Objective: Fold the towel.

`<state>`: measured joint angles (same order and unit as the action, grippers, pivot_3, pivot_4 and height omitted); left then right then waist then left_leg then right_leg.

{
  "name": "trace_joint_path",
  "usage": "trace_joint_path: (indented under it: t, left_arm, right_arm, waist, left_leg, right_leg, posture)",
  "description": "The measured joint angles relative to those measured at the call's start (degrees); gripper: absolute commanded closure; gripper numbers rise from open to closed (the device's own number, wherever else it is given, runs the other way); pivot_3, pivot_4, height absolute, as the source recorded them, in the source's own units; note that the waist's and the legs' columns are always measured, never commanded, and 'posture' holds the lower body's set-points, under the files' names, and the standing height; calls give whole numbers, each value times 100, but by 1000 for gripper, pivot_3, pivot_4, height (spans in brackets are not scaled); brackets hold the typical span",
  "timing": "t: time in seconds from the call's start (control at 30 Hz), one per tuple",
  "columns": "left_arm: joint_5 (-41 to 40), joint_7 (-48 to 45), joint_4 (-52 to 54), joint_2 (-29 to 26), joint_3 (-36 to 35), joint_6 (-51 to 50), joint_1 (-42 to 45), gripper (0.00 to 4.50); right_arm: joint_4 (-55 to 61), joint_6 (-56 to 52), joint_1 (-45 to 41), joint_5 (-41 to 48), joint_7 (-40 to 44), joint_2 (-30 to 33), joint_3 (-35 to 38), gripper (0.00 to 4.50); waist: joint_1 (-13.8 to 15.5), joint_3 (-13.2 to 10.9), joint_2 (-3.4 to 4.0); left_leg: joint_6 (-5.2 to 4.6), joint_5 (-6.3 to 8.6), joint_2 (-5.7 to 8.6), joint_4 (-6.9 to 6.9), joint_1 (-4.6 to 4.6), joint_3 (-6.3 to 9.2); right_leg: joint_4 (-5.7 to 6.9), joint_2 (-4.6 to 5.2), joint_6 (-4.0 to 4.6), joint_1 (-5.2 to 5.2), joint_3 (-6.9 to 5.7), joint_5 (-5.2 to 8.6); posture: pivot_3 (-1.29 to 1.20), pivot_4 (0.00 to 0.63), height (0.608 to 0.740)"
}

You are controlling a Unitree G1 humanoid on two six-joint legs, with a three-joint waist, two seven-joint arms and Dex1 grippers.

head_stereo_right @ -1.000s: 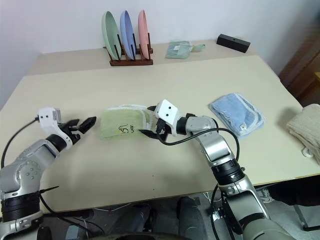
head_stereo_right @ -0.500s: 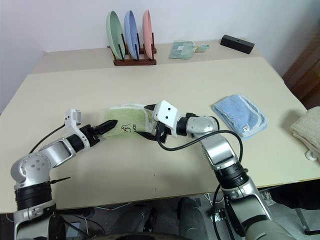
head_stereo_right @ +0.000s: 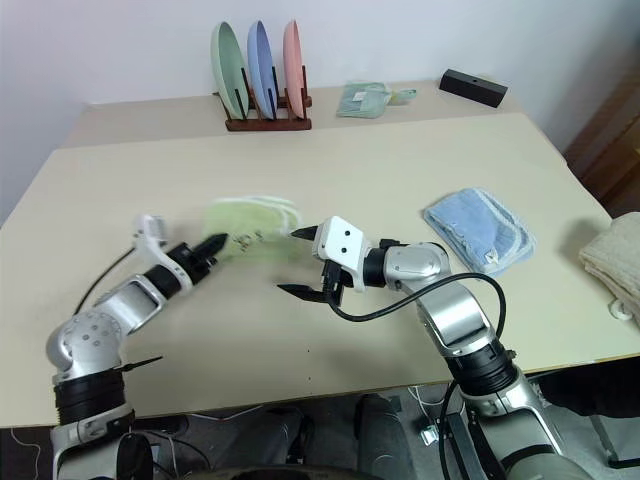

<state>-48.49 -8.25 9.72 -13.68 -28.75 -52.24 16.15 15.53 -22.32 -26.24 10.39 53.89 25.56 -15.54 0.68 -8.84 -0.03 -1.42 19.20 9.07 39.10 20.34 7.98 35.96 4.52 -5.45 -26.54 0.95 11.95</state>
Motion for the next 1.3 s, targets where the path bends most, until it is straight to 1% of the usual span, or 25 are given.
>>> trace_joint_path:
  t: [0.13, 0.2, 0.27, 0.37, 0.43, 0.53, 0.57, 0.6, 0.63, 0.8, 0.83, 0.97, 1.0, 1.07, 1.13, 1.17, 1.23, 1.3]
  left_arm:
    - [158, 1167, -17, 51, -1126, 865, -46, 4431]
    - [161, 1741, 70, 75, -1782, 1272, -273, 4431]
    - [107, 2166, 127, 191, -2238, 1501, -485, 4431]
    - [-86, 2533, 236, 434, -2505, 1668, -773, 4431]
    - [-209, 2661, 283, 564, -2498, 1673, -955, 4431]
    - [-364, 2719, 354, 596, -2376, 1669, -1050, 4431]
    - [-484, 2715, 419, 612, -2349, 1670, -1063, 3709]
    - [-621, 2708, 493, 654, -2311, 1671, -1064, 3345]
    - [-766, 2715, 545, 691, -2262, 1669, -1081, 2876]
    - [-1181, 2829, 684, 702, -2103, 1625, -1370, 248]
    - [-1253, 2745, 852, 632, -2004, 1547, -1640, 59]
    - [-1594, 2308, 1522, 462, -1756, 1246, -2814, 59]
    - [-1726, 2116, 1655, 445, -1727, 1220, -3084, 59]
    - [-1821, 1573, 2008, 234, -1514, 1147, -3645, 59]
    - [-1514, 979, 2517, -314, -1064, 1132, -4090, 59]
    - [-1291, 746, 2765, -529, -833, 1164, -4125, 59]
    - [-680, 474, 3055, -912, -236, 1325, -3939, 59]
    - [106, 313, 3110, -1322, 461, 1513, -3536, 59]
  right_arm:
    - [-13, 1, -27, 0, -4, 33, 19, 0]
    - [-18, 3, -31, 2, 2, 40, 26, 0]
    - [-18, 4, -32, 7, 21, 42, 27, 0]
    - [-39, 26, -58, 9, 91, 39, 16, 0]
    - [-82, 61, -135, 9, 140, 32, 5, 0]
    - [-150, 143, -154, 7, 184, 26, -2, 0]
    - [-183, 155, -155, 7, 194, 23, -9, 0]
    - [-220, 166, -157, 6, 209, 22, -18, 0]
    - [-241, 179, -159, 4, 221, 21, -27, 0]
    - [-270, 212, -166, 0, 235, 20, -44, 0]
    - [-272, 233, -165, 0, 237, 21, -47, 0]
    - [-278, 310, -141, 0, 261, 50, -40, 0]
    - [-286, 323, -131, 1, 271, 51, -40, 0]
    - [-296, 360, -106, 5, 289, 85, -22, 0]
    - [-326, 357, -64, 56, 317, 179, 48, 0]
    - [-340, 354, -31, 67, 319, 248, 93, 0]
    - [-414, 359, 108, 104, 321, 358, 186, 0]
    - [-564, 350, 277, 139, 309, 449, 305, 0]
  waist:
    - [1, 0, -1]
    - [6, 0, -1]
    - [29, 0, -2]
    - [161, 6, -17]
    - [202, 9, -28]
    - [194, 11, -44]
    - [184, 11, -44]
    - [175, 11, -44]
    - [165, 11, -44]
    - [146, 11, -44]
    - [142, 11, -44]
    - [148, 10, -42]
    - [152, 10, -43]
    - [171, 7, -47]
    - [207, 3, -53]
    - [222, 1, -48]
    - [239, 3, -48]
    - [236, 2, -48]
  left_leg:
    - [2, 1, -2, -1, 1, 0]
    - [2, 2, -1, -1, 1, -2]
    - [2, 2, -1, 1, 1, -1]
    - [2, 1, 0, 9, -5, -1]
    - [2, 1, 1, 10, -6, 0]
    - [2, 2, 0, 10, -6, 0]
    - [2, 2, 0, 10, -6, 0]
    - [2, 2, 0, 10, -6, 0]
    - [2, 2, 0, 9, -6, 0]
    - [3, 2, -2, 4, -8, -1]
    - [3, 2, -2, 3, -7, -1]
    - [2, 3, -2, -3, -11, -8]
    - [2, 3, -3, -3, -10, -8]
    - [2, 3, -3, -2, -10, -7]
    - [2, 3, -2, 1, -8, -3]
    - [1, 4, -1, 1, -10, -4]
    - [1, 4, -2, 0, -11, -4]
    - [1, 4, -2, -2, -10, -5]
  right_leg:
    - [-2, -2, 0, -2, 0, 0]
    - [-6, -2, 0, -1, 1, 0]
    - [-9, -1, 0, 5, 0, 0]
    - [-11, 0, -1, 18, -1, -1]
    - [-10, 1, -1, 21, -2, -1]
    - [-9, 1, -1, 20, -2, -1]
    - [-9, 1, -1, 20, -2, -1]
    - [-9, 1, -1, 19, -2, -1]
    - [-9, 0, -1, 17, -2, -1]
    - [-5, -3, 0, 12, 0, 0]
    - [-6, -4, -1, 12, 1, 0]
    - [-11, -4, 0, 14, 8, 0]
    - [-11, -4, 0, 14, 8, 0]
    - [-11, -2, 0, 18, 6, 1]
    - [-16, 0, 1, 26, 1, 1]
    - [-23, 1, 3, 32, 2, 2]
    - [-28, 0, 3, 35, 1, 1]
    - [-27, 0, 2, 30, 1, 0]
  posture:
    - [0, 150, 740]
    - [0, 150, 740]
    - [0, 150, 740]
    - [0, 150, 740]
    - [0, 150, 740]
    - [0, 150, 740]
    - [0, 150, 740]
    - [0, 150, 740]
    - [0, 150, 740]
    - [0, 150, 740]
    - [0, 150, 740]
    - [0, 150, 740]
    - [0, 150, 740]
    - [0, 150, 740]
    - [0, 150, 740]
    - [0, 150, 740]
    - [0, 150, 740]
    - [0, 150, 740]
